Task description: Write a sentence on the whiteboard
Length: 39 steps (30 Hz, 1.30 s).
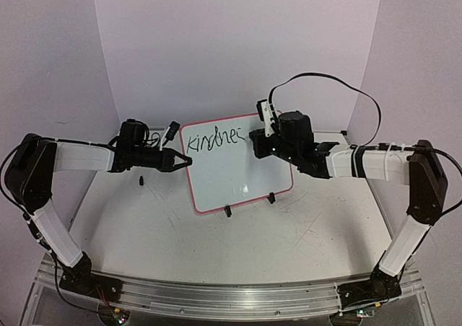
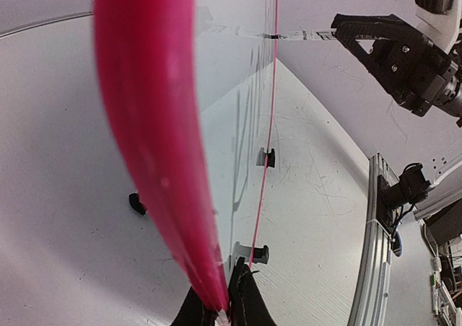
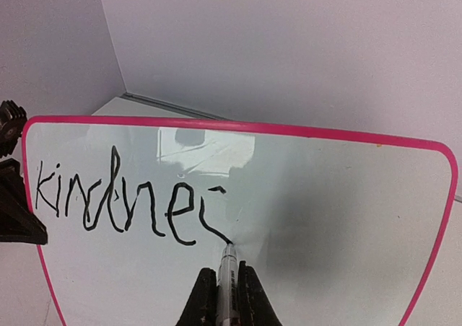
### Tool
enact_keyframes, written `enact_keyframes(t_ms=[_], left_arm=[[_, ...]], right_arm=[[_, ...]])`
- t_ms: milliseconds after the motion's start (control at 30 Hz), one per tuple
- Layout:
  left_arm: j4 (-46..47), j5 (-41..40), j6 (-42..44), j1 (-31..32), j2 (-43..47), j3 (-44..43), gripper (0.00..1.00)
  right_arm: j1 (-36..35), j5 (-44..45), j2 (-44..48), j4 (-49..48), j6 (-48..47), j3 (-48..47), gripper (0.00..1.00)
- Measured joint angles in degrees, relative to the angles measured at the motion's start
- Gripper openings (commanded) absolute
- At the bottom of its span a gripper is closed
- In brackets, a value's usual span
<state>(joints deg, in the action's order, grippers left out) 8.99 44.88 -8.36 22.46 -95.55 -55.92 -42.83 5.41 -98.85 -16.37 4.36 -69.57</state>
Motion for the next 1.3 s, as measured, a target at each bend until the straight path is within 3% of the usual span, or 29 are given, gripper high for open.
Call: enact_keyframes(t_ms=[733, 1300], left_arm=[[0.0, 0.0, 0.1, 0.0, 0.0, 0.0, 0.0], [0.0, 0.0, 0.5, 0.0, 0.0, 0.0, 0.0]], right_arm=[[-1.6, -2.1, 0.4, 1.0, 1.7, 0.5, 0.0], [3.2, -2.5, 1.6, 0.3, 2.1, -2.8, 0.0]])
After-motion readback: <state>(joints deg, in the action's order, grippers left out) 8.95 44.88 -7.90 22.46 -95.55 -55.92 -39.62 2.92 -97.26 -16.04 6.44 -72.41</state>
